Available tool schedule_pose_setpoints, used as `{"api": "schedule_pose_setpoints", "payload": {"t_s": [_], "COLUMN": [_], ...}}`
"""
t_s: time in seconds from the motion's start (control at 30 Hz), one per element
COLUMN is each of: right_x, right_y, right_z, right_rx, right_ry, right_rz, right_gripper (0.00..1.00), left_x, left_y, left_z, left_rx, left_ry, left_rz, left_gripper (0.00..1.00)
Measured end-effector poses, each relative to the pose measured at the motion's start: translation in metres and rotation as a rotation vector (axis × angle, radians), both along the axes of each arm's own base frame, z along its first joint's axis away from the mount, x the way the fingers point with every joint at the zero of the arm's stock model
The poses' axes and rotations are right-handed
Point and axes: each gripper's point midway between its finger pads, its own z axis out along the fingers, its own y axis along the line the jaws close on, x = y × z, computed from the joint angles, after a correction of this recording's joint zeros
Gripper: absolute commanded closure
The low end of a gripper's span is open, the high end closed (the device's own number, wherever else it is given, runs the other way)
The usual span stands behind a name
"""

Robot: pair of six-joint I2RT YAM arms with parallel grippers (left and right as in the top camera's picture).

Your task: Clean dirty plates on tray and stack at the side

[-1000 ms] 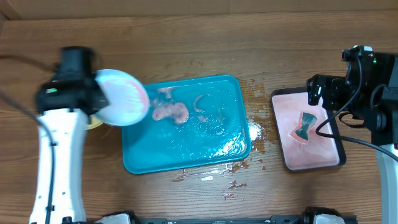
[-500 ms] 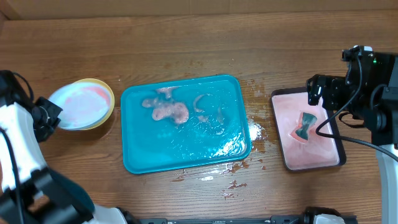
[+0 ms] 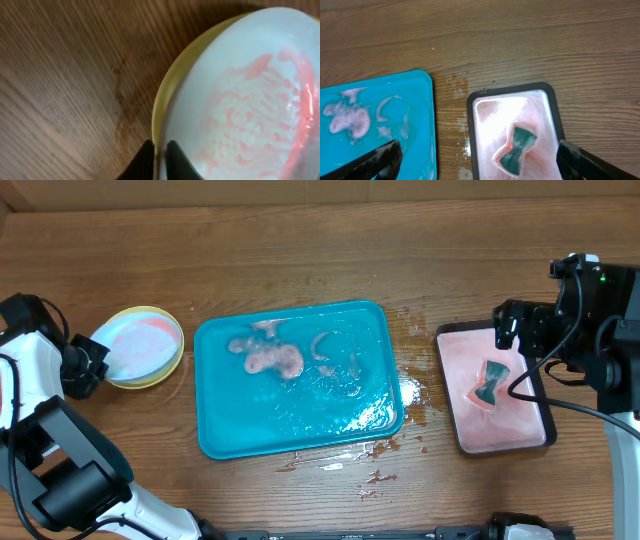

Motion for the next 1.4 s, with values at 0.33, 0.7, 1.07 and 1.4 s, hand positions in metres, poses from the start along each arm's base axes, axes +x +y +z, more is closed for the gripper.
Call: {"api": "schedule_pose_setpoints", "payload": {"t_s": [0.33, 0.7, 1.07, 1.4], "right_x": [0.0, 0.0, 0.0, 0.0], "right_y": [0.0, 0.0, 0.0, 0.0], "right_z": [0.0, 0.0, 0.0, 0.0], "right_rx": [0.0, 0.0, -0.001, 0.0], "right_ry": [0.0, -0.001, 0.0, 0.0], "right_rz": [0.0, 0.0, 0.0, -0.001], "right_gripper": [0.0, 0.0, 0.0, 0.0], "left_x": [0.011, 0.032, 0.036, -0.012], "left_y": [0.0, -0.026, -0.082, -0.161], "left_z": [0.002, 0.022, 0.185, 0.243], "left_rx": [-0.001, -0.001, 0.303, 0.389], "left_ry": [-0.047, -0.121, -0.445, -0.531], "left_rz": [-0.032, -0.175, -0.441, -0.744], "left_gripper": [0.0, 0.0, 0.09, 0.14]}}
